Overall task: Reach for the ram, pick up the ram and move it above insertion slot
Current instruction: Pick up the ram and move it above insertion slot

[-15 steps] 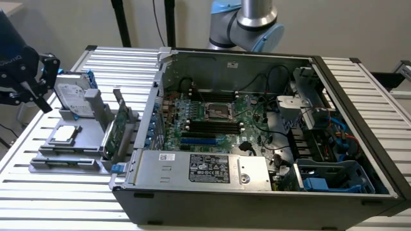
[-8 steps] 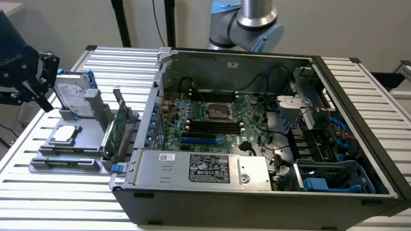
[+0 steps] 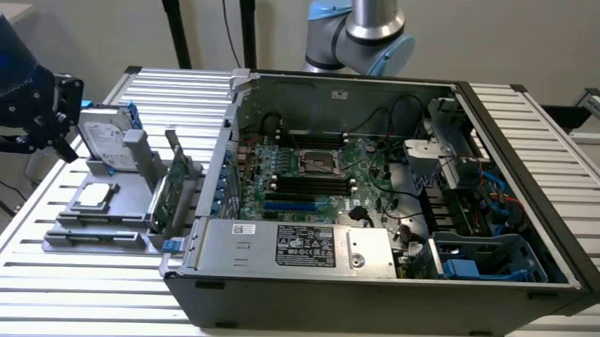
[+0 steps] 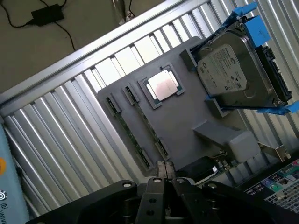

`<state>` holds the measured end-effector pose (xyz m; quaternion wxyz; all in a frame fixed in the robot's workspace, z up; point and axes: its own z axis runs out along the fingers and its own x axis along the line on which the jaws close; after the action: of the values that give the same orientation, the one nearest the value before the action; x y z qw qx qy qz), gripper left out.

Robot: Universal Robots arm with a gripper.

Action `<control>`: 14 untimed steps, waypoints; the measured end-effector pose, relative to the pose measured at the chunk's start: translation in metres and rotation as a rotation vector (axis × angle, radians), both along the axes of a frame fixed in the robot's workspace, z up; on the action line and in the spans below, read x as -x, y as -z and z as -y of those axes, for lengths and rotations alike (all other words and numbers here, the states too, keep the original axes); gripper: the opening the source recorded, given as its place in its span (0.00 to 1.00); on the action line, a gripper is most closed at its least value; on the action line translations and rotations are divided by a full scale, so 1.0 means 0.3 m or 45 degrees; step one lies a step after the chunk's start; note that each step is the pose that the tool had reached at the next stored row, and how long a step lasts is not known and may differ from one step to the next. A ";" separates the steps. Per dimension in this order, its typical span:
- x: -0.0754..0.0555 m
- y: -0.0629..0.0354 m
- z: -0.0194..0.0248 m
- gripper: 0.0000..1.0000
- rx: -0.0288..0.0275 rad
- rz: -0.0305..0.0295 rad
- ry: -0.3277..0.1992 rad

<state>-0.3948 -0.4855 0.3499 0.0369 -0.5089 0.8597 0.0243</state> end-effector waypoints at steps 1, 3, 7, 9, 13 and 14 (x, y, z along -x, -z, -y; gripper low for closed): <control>0.000 0.000 0.000 0.11 0.0001 0.0000 -0.022; 0.000 0.000 0.000 0.11 0.0005 -0.0001 -0.069; 0.000 0.001 0.000 0.11 0.0080 -0.0054 -0.150; 0.000 0.002 0.000 0.11 0.0193 -0.0130 -0.179; 0.000 0.004 0.000 0.11 0.0444 -0.0255 -0.235; 0.000 0.005 0.000 0.11 0.0466 -0.0269 -0.253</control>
<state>-0.3948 -0.4856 0.3483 0.0159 -0.5918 0.8057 0.0175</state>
